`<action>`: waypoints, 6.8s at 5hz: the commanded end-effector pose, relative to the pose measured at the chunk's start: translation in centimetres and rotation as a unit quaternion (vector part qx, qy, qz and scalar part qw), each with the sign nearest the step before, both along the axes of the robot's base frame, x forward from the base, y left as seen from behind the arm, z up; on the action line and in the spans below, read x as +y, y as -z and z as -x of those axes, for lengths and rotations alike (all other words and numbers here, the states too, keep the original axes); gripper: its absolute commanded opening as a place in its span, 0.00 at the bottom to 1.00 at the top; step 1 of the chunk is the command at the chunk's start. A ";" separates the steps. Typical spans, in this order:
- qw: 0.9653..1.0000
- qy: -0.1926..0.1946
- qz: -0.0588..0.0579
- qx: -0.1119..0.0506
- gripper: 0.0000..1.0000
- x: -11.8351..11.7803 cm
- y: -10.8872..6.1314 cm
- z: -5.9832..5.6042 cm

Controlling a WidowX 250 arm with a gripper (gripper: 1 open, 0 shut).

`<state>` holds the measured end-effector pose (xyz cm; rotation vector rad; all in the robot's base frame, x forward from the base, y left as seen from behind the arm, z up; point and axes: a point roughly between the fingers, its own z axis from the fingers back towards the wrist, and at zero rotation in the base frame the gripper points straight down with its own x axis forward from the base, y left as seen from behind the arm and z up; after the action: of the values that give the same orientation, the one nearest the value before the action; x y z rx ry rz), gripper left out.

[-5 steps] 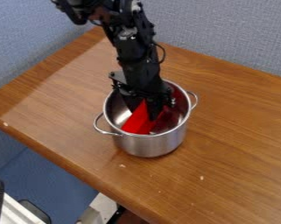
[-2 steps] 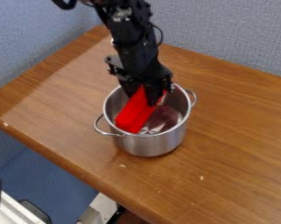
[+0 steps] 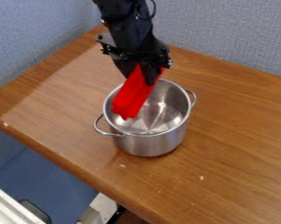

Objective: Move the red object from the metal pot to the table

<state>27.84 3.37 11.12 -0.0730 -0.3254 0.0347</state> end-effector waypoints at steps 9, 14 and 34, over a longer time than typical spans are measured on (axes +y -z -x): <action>0.985 0.172 0.009 0.030 0.00 -12.3 6.6 3.1; 0.984 0.158 -0.042 0.071 0.00 -11.2 8.7 2.7; 0.990 0.120 -0.052 0.050 1.00 -9.6 3.7 2.4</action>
<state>24.56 -6.19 6.10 -0.0067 -0.1623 -0.2180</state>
